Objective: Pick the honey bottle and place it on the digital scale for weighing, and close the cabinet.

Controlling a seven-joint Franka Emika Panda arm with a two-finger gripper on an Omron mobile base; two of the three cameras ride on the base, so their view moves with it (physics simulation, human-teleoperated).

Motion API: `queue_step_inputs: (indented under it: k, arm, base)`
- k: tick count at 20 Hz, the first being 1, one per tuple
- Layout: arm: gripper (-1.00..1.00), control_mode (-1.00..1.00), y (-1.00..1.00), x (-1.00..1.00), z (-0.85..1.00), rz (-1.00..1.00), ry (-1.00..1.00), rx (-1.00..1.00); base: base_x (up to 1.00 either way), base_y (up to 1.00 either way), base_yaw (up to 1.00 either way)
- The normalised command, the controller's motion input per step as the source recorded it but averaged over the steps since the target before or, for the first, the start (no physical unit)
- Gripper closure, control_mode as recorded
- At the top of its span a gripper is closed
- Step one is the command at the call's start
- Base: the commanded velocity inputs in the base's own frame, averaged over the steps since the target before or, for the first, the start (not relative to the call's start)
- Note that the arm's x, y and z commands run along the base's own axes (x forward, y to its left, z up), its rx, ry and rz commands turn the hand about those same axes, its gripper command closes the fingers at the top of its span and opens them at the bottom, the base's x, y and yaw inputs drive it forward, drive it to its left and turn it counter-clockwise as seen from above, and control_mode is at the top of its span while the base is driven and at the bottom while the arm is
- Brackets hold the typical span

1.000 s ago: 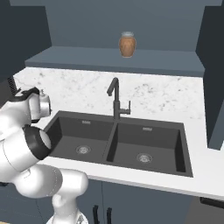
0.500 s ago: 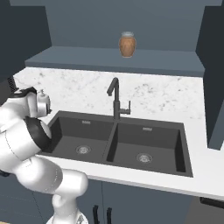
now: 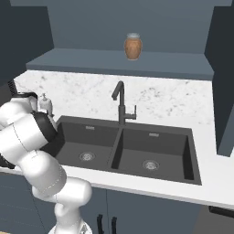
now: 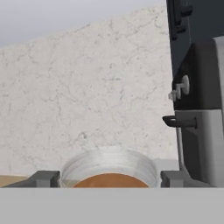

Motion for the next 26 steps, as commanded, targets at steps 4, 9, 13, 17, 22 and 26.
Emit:
queue_step_inputs:
  k: [4,9,13,17,22,26]
  arm:
    - [1.00,-1.00,0.02,0.11,-0.20,0.00,-0.03,0.00]
    - [1.00,-1.00,0.16,0.23,-0.18,0.00,-0.06,0.00]
    - [1.00,-1.00,0.28,0.22,-0.14,-0.01,-0.06,0.00]
    - [1.00,-1.00,0.16,0.17,-0.14,0.00,-0.01,0.00]
    - [1.00,-1.00,0.11,0.14,-0.21,0.00,0.00,0.00]
    - [1.00,-1.00,0.13,0.22,-0.23,0.00,-0.03,0.00]
  base:
    - [0.00,0.00,0.00]
    - [0.00,0.00,0.00]
    - [0.00,0.00,0.00]
    - [0.00,0.00,0.00]
    - [0.00,0.00,0.00]
    - [0.00,0.00,0.00]
